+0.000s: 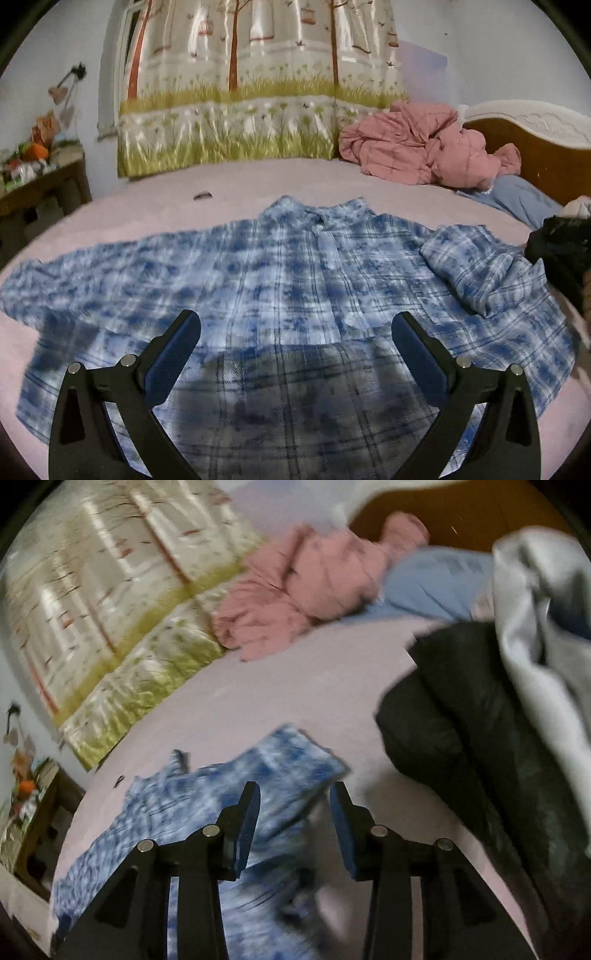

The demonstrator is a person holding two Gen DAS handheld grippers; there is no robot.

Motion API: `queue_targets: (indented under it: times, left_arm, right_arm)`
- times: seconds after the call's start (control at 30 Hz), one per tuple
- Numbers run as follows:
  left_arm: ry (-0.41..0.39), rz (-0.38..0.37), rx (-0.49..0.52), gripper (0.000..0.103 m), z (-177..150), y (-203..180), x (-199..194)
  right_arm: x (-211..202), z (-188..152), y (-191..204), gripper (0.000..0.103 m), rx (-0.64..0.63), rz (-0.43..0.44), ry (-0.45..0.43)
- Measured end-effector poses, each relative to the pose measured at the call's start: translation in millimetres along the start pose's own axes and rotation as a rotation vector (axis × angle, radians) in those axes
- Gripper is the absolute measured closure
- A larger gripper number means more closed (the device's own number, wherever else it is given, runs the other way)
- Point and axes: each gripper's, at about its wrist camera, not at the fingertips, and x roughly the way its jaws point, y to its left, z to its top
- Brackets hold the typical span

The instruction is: Fold large clothes

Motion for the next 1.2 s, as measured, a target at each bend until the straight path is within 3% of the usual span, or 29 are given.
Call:
queue_targets:
  times: [0.17,0.27,0.33,0.4,0.53,0.7,0.83,0.93,1.07,1.2]
  left_arm:
    - [0.021,-0.011,-0.033,0.0,0,5,5]
    - [0.02,-0.01,-0.018,0.0,-1,1,5]
    - [0.01,-0.008,-0.007,0.0,0,-1,3]
    - [-0.009,-0.007,0.003,0.001,1,-3,-1]
    - [-0.061,-0.006,0.026,0.001,5,-5,-13]
    - [-0.055,-0.038,0.037,0.017,7,-7,-12]
    - [-0.042,-0.176,0.087,0.036,4,-16,-16]
    - [-0.03,-0.281,0.141,0.037,2,-30,-20]
    - [-0.018,-0.299,0.191,0.037,0,-43,-19]
    - [-0.001,-0.311,0.141,0.041,4,-39,-7]
  right_arm:
    - [49,5,-18,0.062,0.089,0.078,0.093]
    - [66,6,-15,0.065,0.074,0.09,0.11]
    - [67,2,-6,0.099,0.016,0.107,0.1]
    - [54,0,11,0.099,-0.061,0.121,0.042]
    - [8,-9,66,0.099,-0.217,0.293,-0.016]
    - [-19,-47,138,0.099,-0.354,0.497,0.078]
    - [-1,-94,179,0.099,-0.492,0.482,0.14]
    - [5,-113,192,0.099,-0.495,0.551,0.22]
    - [-12,-122,206,0.099,-0.549,0.63,0.208]
    - [-23,-136,217,0.098,-0.581,0.711,0.251]
